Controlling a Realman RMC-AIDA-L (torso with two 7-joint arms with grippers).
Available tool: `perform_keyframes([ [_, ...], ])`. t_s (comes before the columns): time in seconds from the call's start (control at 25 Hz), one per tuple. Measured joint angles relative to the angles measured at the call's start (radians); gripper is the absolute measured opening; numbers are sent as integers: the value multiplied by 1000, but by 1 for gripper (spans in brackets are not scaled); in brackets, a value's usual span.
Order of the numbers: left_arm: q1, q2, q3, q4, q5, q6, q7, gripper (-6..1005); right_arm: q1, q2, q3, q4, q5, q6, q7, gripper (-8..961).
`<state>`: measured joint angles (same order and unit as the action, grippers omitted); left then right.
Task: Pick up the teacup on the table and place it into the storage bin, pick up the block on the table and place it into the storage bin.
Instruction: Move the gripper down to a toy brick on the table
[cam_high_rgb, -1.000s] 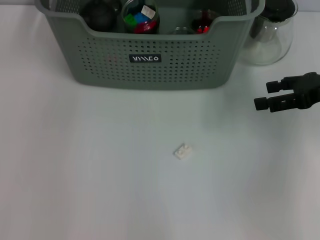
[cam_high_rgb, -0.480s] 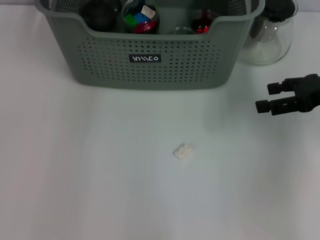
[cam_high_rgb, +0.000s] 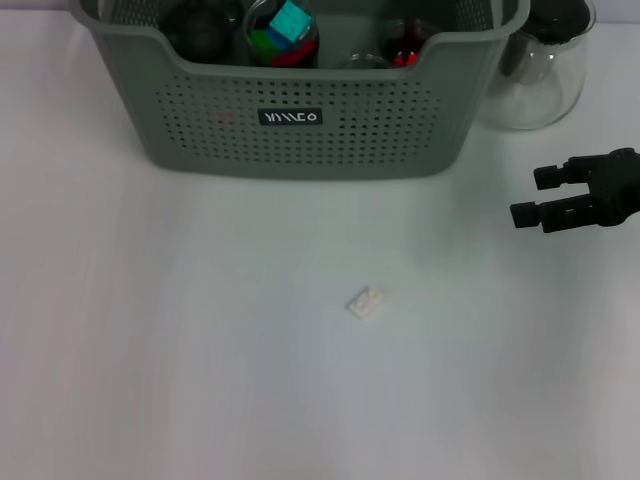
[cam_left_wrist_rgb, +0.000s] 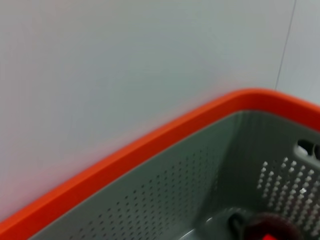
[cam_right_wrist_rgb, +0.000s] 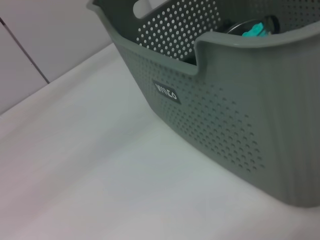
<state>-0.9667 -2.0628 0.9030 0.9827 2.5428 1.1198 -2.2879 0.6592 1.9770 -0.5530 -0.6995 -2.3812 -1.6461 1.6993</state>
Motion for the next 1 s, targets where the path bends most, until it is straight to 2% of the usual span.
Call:
perform_keyframes([
  [0.12, 60, -8, -20, 142, -99, 139, 23, 670, 4, 1, -1, 0, 1, 0, -5, 915],
  [0.16, 101, -14, -30, 225, -183, 240, 63, 777, 5, 1, -1, 0, 1, 0, -8, 915],
  [0.2, 113, -16, -33, 249, -218, 282, 84, 883, 5, 2, -1, 0, 1, 0, -9, 915],
  [0.36, 204, -39, -47, 402, -397, 571, 238, 881, 9, 2, -1, 0, 1, 0, -10, 916],
  [0.48, 247, -66, -5, 457, -379, 703, 300, 879, 11, 2, 0, 0, 0, 1, -10, 916],
  [0.6, 280, -98, 102, 461, -278, 728, 300, 878, 11, 2, 3, 0, 1, 1, -9, 916],
  [0.68, 288, -111, 227, 429, -182, 678, 232, 875, 11, 2, 4, 0, 0, 2, -4, 916],
  [0.84, 274, -114, 448, 352, -94, 579, 38, 869, 8, 2, 8, 0, 0, 2, 1, 916],
  [1.0, 251, -115, 595, 296, -70, 509, -136, 863, 7, 2, 9, 0, 0, 2, 2, 916],
])
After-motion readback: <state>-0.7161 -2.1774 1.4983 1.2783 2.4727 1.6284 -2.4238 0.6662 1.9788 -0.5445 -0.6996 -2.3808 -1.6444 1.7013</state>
